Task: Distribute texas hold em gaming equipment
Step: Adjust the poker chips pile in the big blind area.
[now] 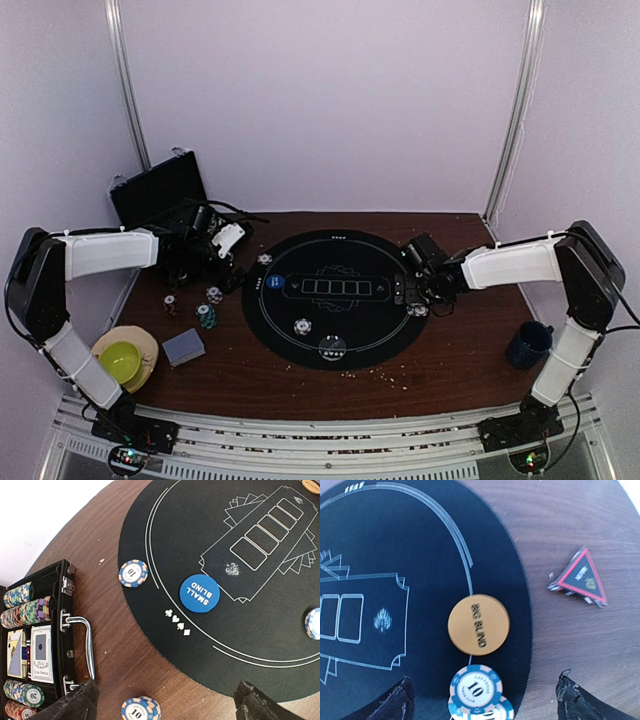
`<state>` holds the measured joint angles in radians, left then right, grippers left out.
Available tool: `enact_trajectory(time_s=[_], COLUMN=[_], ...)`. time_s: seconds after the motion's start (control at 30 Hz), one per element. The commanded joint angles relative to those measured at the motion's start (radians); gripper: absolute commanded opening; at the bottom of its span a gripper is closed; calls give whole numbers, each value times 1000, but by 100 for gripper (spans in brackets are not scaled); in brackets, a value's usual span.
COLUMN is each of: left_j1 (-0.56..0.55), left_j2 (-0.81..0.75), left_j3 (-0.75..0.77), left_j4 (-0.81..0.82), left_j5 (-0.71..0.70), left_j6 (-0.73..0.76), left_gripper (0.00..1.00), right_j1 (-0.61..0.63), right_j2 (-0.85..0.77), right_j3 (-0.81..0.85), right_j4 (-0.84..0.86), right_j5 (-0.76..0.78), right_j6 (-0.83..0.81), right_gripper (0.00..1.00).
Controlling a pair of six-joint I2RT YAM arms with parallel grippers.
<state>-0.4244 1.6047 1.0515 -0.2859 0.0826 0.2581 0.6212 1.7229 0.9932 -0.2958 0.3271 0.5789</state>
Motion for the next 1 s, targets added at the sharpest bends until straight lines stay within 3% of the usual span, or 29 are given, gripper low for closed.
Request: enact_trajectory(time_s=[0.0,0.97], left_j1=[8,8], left_j2=[10,14], left_j3=[0,0], left_j4=[31,33], left_j5=[5,6], left_j6=[-8,-9], left_gripper=[98,98], right_j1=[-3,-4], right_j2=[46,118], right_j3=[28,15], right_j4=[-44,62], right_j5=[-68,-36], right_j6=[-53,-46], right_gripper=[97,72])
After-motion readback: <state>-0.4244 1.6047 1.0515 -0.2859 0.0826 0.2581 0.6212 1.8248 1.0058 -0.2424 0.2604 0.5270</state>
